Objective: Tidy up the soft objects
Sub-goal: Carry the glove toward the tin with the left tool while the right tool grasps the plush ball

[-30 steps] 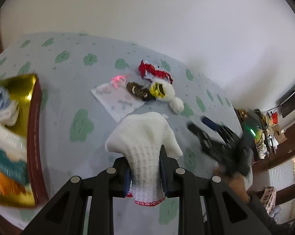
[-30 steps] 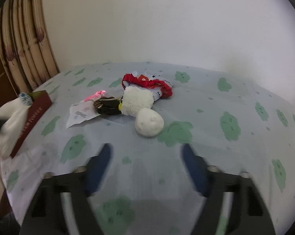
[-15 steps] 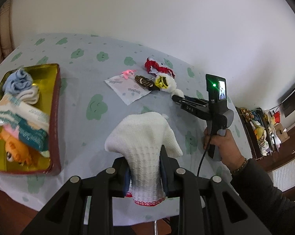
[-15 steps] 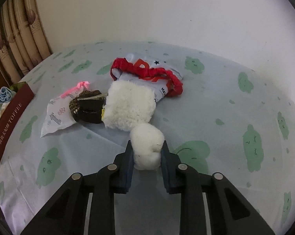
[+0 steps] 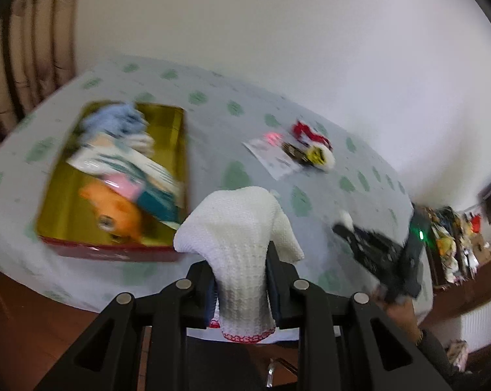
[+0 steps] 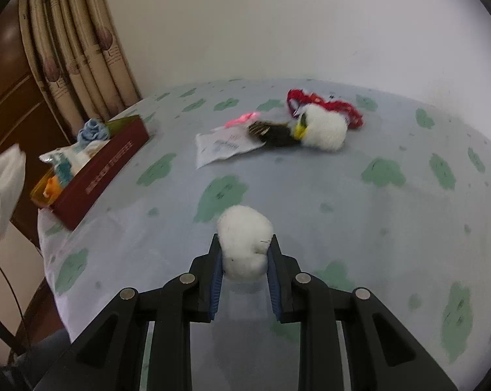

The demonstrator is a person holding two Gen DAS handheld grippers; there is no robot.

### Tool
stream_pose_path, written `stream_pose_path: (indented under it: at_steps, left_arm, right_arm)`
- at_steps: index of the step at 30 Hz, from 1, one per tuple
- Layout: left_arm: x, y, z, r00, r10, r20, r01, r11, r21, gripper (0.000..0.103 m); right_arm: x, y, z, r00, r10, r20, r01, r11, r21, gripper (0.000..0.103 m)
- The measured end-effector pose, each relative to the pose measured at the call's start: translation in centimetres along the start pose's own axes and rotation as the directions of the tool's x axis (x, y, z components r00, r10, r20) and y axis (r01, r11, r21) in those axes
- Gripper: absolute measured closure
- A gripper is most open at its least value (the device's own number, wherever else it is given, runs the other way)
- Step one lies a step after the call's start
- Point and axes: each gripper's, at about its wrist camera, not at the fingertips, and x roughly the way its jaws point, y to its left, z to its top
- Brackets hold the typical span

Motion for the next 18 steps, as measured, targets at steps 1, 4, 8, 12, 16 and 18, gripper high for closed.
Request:
stream_pose_path:
  at_steps: [1, 4, 8, 12, 16, 18]
  left_arm:
    - [-0.4, 0.7, 0.5, 1.0, 0.016, 0.011, -0.016, 1.0, -0.006, 0.078]
    - [-0.6, 1.8, 2.5, 0.997, 0.068, 0.036, -0.068, 0.998, 0.018, 0.078]
    - [1.2, 2.6, 5.9, 0.984, 0.166, 0.068, -0.172, 0.98, 0.103, 0.078]
    - [4.6, 4.0, 8.8, 0.976, 0.21, 0.057, -0.216, 0.968, 0.131, 0.076]
    - [8.3, 5.8, 10.8, 0.964, 0.264, 0.033, -0.266, 0.955, 0.129, 0.076]
    - [9.8, 5.9, 11.1, 0.959, 0.282, 0.03, -0.284, 0.946, 0.156, 0.076]
  right_arm:
    - [0.0, 0.2, -0.1, 1.0, -0.005, -0.001, 0.005, 1.0, -0.006, 0.08]
    - [0.0, -0.2, -0.1, 1.0, 0.001, -0.004, -0.001, 1.0, 0.023, 0.08]
    - [-0.3, -0.6, -0.4, 1.0, 0.002, -0.001, -0.002, 0.999, 0.05, 0.08]
    - [-0.4, -0.5, -0.5, 1.0, -0.003, 0.005, 0.003, 0.999, 0.049, 0.08]
    - [-0.4, -0.6, -0.5, 1.0, -0.002, 0.008, 0.001, 0.998, 0.059, 0.08]
    - [-0.3, -0.7, -0.5, 1.0, 0.002, 0.006, -0.002, 0.998, 0.064, 0.08]
